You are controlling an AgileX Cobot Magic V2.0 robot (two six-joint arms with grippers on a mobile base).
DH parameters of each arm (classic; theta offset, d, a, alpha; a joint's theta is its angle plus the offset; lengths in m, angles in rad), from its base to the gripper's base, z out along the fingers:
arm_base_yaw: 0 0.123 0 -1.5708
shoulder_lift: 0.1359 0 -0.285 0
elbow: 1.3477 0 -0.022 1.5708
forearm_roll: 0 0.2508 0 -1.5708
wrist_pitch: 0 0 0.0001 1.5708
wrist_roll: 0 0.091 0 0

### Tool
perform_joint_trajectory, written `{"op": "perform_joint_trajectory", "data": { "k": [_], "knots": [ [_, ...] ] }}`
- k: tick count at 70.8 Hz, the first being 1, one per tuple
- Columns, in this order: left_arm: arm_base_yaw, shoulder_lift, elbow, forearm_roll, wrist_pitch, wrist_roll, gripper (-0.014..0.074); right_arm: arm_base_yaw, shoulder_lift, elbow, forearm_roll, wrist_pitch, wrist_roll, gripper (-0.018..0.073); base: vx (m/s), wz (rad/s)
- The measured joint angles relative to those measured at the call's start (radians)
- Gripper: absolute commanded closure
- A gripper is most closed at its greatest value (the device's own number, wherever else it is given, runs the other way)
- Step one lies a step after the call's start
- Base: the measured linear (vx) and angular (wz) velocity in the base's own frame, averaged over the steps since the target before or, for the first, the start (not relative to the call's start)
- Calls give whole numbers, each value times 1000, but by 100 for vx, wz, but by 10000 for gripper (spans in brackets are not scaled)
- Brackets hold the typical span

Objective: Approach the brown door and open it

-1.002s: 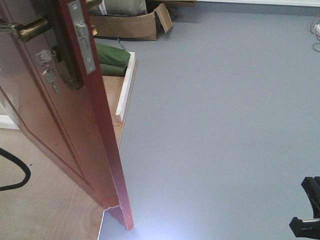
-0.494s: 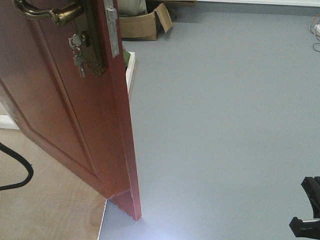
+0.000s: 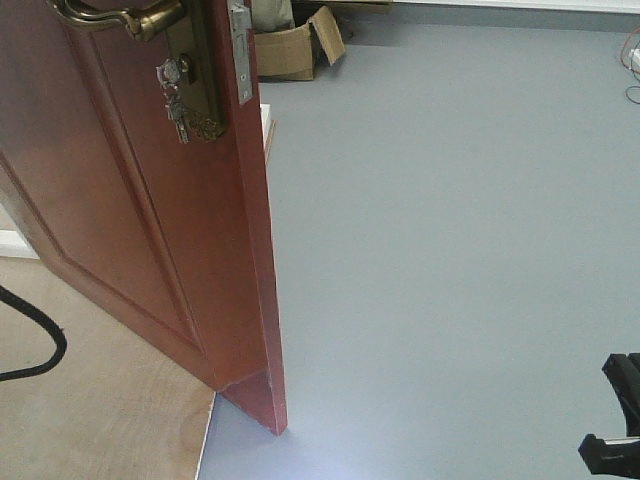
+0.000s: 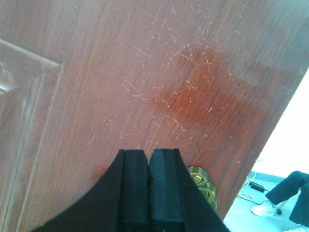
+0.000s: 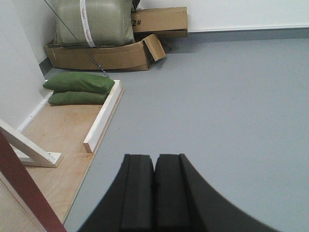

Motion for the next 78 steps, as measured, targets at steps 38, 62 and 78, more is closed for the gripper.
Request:
{"op": "perform_joint_trajectory", "data": {
  "k": [38,62,78],
  "knots": [
    [0,0,0,0,1,0,580,0,0,0,0,0,0,559,2,-1],
    [0,0,0,0,1,0,580,0,0,0,0,0,0,559,9,-5],
    [0,-15,0,1,0,1,580,0,0,0,0,0,0,559,11,-6]
  ]
}}
